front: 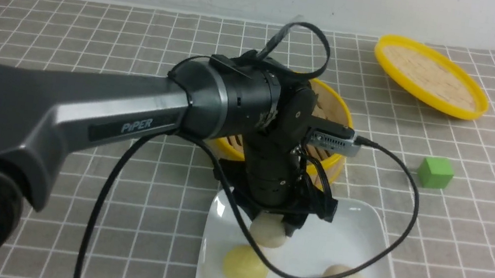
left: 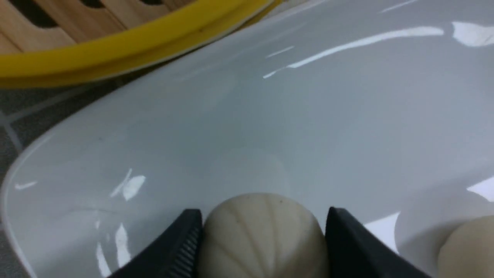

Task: Put the steamed buns into the plate on the grey tablecloth.

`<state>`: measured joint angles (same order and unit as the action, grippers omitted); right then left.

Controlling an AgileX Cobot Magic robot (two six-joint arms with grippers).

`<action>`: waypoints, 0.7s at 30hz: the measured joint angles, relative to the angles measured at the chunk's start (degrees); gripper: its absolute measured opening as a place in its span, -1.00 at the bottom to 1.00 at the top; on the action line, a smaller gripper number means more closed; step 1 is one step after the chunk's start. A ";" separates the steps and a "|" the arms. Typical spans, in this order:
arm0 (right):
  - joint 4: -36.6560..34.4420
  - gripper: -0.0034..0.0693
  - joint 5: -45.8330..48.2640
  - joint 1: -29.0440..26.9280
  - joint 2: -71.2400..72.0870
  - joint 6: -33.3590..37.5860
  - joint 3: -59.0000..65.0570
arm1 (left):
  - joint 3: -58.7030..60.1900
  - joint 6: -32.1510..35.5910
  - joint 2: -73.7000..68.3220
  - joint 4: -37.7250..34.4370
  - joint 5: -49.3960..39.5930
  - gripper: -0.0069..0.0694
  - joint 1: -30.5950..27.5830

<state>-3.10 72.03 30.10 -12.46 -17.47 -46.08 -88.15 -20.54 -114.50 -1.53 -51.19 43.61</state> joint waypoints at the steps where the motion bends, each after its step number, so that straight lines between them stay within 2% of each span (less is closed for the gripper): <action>1: 0.86 -0.78 -0.13 0.00 1.96 0.00 0.90 | 0.00 0.00 0.74 0.00 0.00 0.40 0.00; 4: 3.10 -0.78 -4.19 0.00 7.56 0.00 4.74 | 0.00 0.00 2.59 0.06 0.00 0.46 0.00; 9: 3.86 -0.78 -17.61 0.00 10.88 0.00 15.98 | 0.00 0.00 7.20 0.06 -1.20 0.48 0.00; 14: 3.86 -0.78 -22.73 0.00 10.88 0.00 20.96 | 0.00 0.00 7.71 0.06 -4.77 0.48 0.00; 21: 5.15 -0.78 -27.80 0.00 10.88 -0.04 21.61 | 0.08 0.00 11.02 1.53 -6.88 0.43 0.00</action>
<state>2.05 44.22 30.10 -1.58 -17.52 -24.47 -88.08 -20.54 -103.48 0.00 -58.07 43.61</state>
